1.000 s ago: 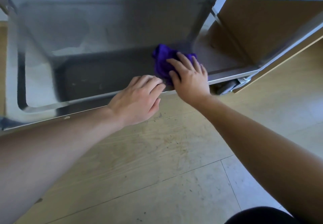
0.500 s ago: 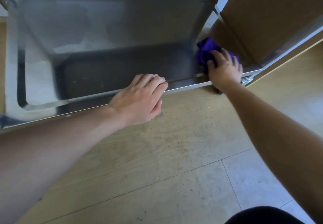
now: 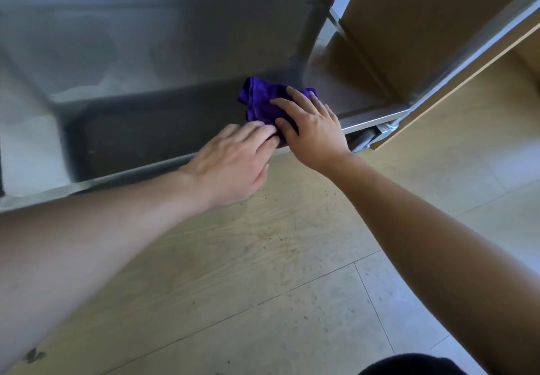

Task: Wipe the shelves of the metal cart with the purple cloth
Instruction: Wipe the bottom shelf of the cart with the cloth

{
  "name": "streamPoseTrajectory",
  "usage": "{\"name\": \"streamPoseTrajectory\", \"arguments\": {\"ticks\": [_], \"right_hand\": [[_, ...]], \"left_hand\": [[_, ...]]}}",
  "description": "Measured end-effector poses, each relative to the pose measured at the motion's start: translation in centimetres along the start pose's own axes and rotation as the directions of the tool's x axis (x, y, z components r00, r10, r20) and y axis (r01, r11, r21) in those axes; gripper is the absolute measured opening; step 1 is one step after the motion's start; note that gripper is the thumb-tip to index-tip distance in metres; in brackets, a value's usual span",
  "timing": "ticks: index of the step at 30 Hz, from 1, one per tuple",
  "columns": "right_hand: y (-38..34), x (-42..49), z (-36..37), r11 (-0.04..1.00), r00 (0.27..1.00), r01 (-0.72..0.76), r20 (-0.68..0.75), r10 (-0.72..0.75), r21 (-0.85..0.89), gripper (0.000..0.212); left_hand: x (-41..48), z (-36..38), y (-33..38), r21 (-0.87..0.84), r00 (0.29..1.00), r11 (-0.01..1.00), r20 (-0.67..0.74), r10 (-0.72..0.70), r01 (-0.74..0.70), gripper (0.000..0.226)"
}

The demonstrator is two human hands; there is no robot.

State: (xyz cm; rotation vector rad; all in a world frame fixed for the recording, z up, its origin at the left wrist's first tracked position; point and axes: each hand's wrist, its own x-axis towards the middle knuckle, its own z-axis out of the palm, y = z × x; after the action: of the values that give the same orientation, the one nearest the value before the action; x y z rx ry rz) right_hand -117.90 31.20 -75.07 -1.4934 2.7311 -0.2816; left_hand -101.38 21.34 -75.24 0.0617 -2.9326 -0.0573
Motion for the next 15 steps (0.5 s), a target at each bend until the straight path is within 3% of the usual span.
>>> {"name": "streamPoseTrajectory", "arguments": {"ticks": [7, 12, 15], "right_hand": [[6.0, 1.9, -0.8, 0.997, 0.998, -0.061, 0.001, 0.061, -0.049, 0.044], [13.0, 4.3, -2.3, 0.908, 0.908, -0.418, 0.001, 0.418, -0.024, 0.046], [10.9, 5.9, -1.8, 0.852, 0.852, -0.522, 0.022, 0.523, -0.033, 0.047]], "left_hand": [[2.3, 1.3, -1.4, -0.066, 0.993, 0.992, 0.019, 0.113, -0.111, 0.05], [2.2, 2.4, -1.1, -0.076, 0.994, 0.992, -0.055, 0.097, -0.101, 0.045], [2.3, 2.4, -0.9, -0.118, 0.995, 0.99, -0.08, 0.064, -0.074, 0.044]]}}
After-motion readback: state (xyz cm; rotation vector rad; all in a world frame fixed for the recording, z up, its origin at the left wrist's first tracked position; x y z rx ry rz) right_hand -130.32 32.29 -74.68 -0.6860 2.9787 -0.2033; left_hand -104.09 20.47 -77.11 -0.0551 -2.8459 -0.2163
